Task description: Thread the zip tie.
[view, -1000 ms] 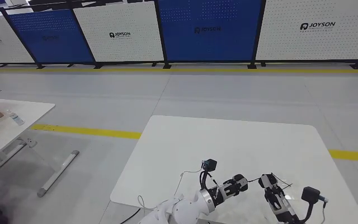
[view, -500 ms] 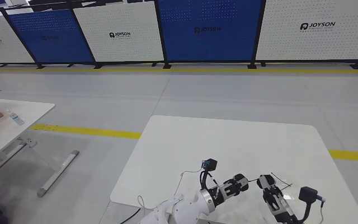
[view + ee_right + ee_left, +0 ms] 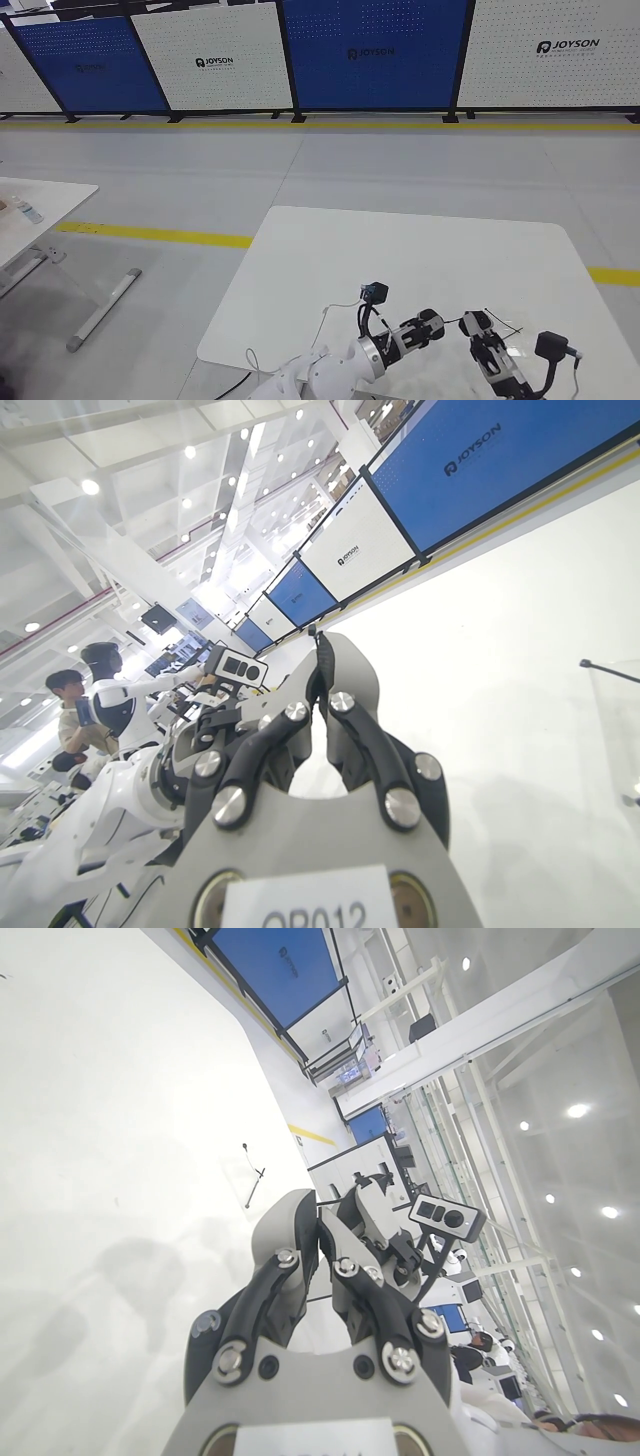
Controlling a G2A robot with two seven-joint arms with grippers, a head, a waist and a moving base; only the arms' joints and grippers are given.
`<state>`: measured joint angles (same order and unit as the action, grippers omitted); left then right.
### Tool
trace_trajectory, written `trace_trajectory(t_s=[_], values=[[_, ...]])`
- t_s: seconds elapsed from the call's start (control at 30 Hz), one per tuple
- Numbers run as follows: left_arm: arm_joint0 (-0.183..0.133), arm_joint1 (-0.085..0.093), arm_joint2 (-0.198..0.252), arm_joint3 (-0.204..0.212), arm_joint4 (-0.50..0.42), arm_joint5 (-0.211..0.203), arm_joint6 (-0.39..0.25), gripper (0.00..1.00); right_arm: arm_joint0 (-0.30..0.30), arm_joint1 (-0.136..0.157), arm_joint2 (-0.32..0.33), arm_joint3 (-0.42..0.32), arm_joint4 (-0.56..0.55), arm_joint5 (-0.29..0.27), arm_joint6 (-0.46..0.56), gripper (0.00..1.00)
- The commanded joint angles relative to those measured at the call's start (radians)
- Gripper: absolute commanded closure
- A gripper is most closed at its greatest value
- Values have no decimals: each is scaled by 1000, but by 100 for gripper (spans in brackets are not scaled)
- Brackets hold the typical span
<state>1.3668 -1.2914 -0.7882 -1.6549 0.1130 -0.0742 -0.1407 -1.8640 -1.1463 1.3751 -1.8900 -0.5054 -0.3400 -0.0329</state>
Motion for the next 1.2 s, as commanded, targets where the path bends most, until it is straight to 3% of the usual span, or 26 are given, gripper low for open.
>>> trace_trajectory(t_s=[0.0,0.07,0.1,0.13,0.3,0.5,0.67,0.87,1.17], values=[[1,0,-2,1,-2,-1,0,100,3,0,-3,2,5,0,0,100],[3,0,-4,1,-6,-3,0,95,5,0,-4,4,7,0,1,100],[3,1,-5,1,-8,-4,-2,83,6,0,-5,6,7,0,1,100],[4,1,-6,1,-9,-4,-3,77,7,1,-5,8,8,0,1,100],[5,1,-8,1,-12,-7,-6,60,8,1,-3,10,14,0,-11,100],[7,1,-9,3,-10,-8,-5,65,-1,3,5,11,22,0,-36,100],[9,1,-8,3,-5,-8,-4,76,-4,4,6,13,20,0,-48,100],[11,1,-9,3,-3,-9,0,99,-3,5,3,15,16,0,-54,100],[12,1,-9,5,-2,-12,1,100,-2,6,-1,15,17,0,-57,100]])
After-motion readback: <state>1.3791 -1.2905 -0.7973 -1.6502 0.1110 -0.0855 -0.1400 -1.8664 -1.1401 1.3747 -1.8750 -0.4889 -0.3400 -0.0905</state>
